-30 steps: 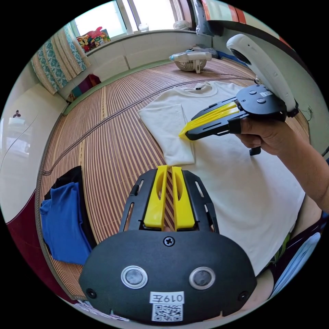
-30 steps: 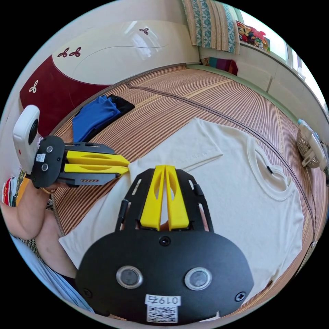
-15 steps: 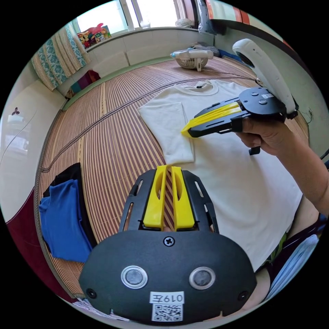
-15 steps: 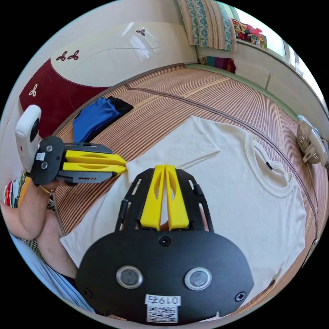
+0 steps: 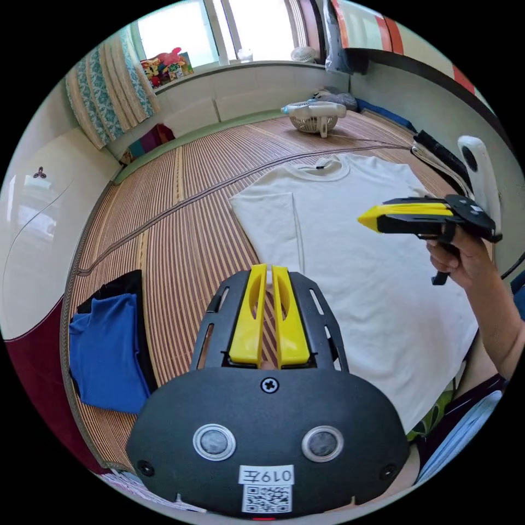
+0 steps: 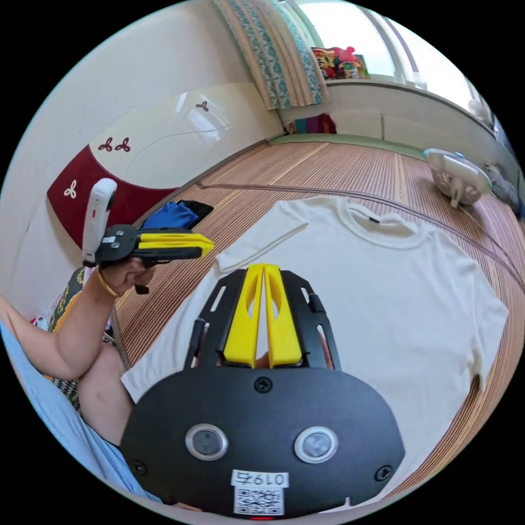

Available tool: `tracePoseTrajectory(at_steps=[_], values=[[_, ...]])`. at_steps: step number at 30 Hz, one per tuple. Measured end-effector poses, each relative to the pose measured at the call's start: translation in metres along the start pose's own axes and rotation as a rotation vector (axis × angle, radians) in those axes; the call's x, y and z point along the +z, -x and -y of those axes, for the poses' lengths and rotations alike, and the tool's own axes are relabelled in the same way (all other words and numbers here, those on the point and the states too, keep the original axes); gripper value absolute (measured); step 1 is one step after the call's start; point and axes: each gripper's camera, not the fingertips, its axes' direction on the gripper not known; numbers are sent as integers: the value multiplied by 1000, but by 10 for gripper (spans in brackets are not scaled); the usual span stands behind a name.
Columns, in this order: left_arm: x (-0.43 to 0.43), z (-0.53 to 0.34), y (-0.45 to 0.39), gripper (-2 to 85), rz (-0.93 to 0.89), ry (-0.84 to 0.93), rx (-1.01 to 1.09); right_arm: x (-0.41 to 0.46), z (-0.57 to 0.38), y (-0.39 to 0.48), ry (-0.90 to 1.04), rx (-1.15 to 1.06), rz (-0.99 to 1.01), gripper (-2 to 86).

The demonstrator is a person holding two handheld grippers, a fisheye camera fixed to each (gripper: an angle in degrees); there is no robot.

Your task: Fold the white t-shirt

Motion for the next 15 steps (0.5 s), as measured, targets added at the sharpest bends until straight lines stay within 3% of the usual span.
tracePoseTrajectory(at_steps=[8,15], values=[[2,5,-16,15,42,76,26,-85,-69,-31,-62,150,-80,-9],[-41,13,-23,12,66,-73,-71,-121,-70,-53,-106,189,-253,-9]])
